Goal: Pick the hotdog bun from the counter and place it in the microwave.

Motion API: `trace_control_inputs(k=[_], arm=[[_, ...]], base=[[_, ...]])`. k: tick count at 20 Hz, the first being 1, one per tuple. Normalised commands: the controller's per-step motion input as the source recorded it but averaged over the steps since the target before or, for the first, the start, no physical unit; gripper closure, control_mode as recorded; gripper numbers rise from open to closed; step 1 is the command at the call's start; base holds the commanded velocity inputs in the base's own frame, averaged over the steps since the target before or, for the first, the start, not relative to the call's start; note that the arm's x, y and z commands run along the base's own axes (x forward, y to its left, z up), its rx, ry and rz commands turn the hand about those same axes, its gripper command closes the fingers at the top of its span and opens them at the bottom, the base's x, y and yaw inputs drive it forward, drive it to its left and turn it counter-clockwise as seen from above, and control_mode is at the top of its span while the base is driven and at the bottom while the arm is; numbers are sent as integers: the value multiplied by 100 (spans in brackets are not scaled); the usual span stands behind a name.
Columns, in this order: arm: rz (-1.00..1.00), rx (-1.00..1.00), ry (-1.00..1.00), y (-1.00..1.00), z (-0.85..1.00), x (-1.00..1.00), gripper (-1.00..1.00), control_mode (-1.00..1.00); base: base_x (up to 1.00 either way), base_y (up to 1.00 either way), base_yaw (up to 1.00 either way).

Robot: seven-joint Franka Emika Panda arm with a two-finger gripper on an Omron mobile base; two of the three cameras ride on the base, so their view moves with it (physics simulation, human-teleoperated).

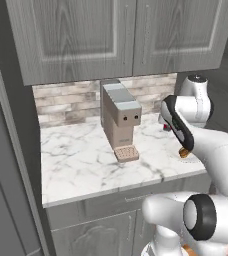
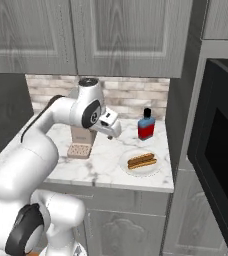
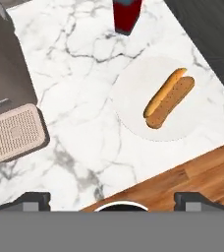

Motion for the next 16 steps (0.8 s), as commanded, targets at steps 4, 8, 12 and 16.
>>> trace_control_inputs(k=[4,8,12,16], arm=[[-49,3,2,-69,-73,59,-100,-100],[-48,5,2,-52,-66,0,-100,-100],[-47,0,2,-52,-24,6,-100,-100],[-30,3,4,-41,-9,2,-100,-100]], base=[[0,0,0],[0,0,0],[0,0,0],[0,0,0]])
